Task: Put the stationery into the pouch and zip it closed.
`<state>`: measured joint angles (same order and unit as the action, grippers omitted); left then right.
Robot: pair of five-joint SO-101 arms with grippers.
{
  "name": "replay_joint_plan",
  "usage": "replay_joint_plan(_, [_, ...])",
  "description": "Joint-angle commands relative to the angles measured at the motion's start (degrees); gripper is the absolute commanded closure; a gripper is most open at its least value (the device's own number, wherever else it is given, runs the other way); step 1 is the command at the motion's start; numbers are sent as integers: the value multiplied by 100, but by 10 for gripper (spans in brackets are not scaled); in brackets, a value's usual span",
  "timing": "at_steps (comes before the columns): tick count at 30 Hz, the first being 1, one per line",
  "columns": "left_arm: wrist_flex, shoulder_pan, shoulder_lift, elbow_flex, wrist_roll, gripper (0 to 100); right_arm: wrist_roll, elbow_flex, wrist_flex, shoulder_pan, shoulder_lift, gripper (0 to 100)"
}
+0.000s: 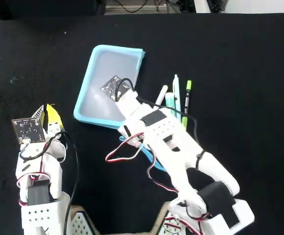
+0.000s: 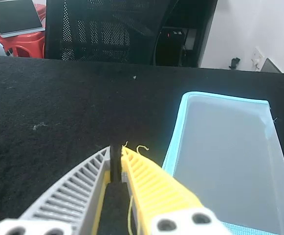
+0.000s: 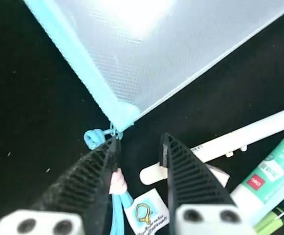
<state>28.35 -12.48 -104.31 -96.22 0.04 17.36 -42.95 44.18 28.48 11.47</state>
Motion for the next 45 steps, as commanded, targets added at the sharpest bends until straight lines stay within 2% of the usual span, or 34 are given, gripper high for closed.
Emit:
replay_joint_plan(1, [-18,-75,-9,4,-9,945,-62,13,-211,141,-127,871])
replay_joint_plan(9, [-18,-75,-9,4,-9,945,-62,127,-1600,158,-1095,874])
replay_joint_plan(14, [-18,-75,-9,13,-9,945,-62,127,-2488,167,-1200,872])
replay_joint_plan(18, [-18,-75,-9,13,-9,945,-765,92,-2910,141,-1200,851])
replay_joint_plan(23, [-18,-75,-9,13,-9,945,-1222,101,-2488,97,-1007,729])
replay_joint_plan(30, [-18,-75,-9,13,-9,945,-1222,66,-1046,114,259,723])
replay_joint_plan(32, [-18,-75,-9,13,-9,945,-1213,-66,-923,167,312,723])
replay_joint_plan(38, [-18,-84,-9,13,-9,945,-519,-409,-1363,905,-330,723])
replay_joint_plan(41, [-18,-84,-9,13,-9,945,-466,-189,-1530,905,-813,723])
replay_joint_plan(45, [-18,-84,-9,13,-9,945,-466,400,-993,703,-1253,723])
